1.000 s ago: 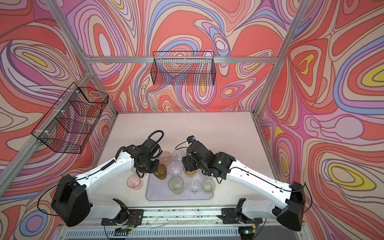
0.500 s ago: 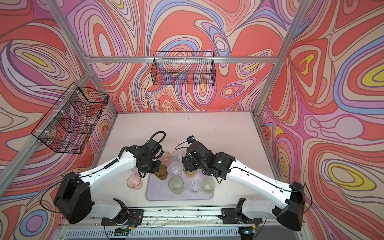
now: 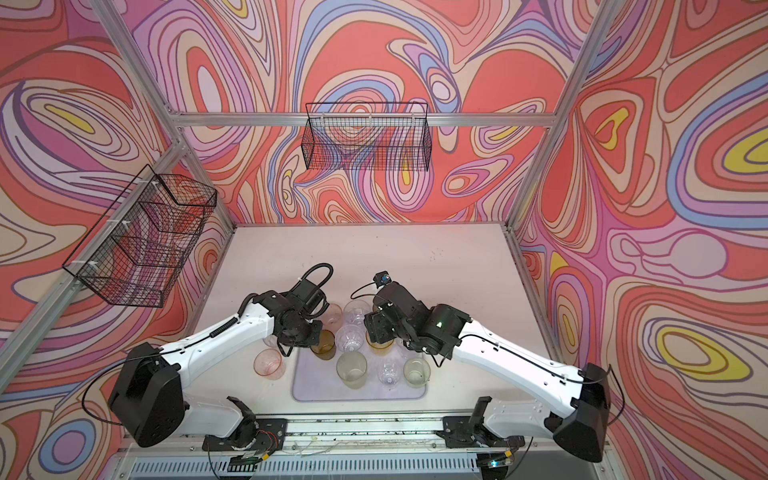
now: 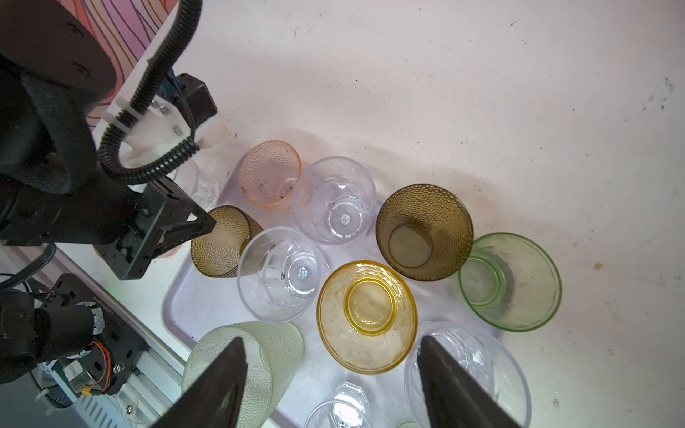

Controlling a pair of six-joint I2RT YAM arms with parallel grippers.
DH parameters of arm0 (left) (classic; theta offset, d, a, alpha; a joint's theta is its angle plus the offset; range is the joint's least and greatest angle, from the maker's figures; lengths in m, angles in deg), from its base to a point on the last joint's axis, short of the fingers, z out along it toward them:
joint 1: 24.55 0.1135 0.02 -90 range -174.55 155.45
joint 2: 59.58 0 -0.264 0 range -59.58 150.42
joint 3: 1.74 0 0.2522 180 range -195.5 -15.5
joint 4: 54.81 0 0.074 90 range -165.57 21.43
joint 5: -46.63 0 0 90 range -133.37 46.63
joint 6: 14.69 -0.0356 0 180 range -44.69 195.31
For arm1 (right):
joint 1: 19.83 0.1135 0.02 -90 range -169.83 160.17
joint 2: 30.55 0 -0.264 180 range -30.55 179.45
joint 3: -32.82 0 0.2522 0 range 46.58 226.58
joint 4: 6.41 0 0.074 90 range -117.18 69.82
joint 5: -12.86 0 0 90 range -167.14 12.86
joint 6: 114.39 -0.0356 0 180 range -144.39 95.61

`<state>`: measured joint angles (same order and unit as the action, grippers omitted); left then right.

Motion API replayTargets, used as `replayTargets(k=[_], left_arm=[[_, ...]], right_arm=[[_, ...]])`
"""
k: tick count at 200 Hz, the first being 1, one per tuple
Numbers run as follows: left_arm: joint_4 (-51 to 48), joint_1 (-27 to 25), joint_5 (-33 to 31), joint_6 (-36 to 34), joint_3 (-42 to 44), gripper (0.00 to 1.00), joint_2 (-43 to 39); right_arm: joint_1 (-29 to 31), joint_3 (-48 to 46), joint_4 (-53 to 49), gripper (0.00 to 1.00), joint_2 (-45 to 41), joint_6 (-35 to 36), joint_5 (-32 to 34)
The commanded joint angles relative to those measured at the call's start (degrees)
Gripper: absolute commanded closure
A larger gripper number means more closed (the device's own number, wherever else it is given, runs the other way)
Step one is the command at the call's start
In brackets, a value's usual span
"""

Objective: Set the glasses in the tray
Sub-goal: 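Lower the olive dimpled cup onto the tray beside the pink frosted cup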

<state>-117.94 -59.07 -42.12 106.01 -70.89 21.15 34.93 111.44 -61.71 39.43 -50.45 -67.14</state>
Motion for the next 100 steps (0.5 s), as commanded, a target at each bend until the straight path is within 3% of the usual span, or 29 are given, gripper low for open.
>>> replayTargets(k=[1, 100], left_arm=[[-0.98, -0.37, -0.64, 0.96, -0.41, 0.88, 0.4], [-4.45, -0.37, -0.19, 1.42, -3.49, 0.74, -1.12]], right_arm=[[-0.27, 0.12, 0.56, 0.24, 0.21, -0.13, 0.11], [-0.25, 0.33, 0.55, 0.24, 0.16, 0.08, 0.02]])
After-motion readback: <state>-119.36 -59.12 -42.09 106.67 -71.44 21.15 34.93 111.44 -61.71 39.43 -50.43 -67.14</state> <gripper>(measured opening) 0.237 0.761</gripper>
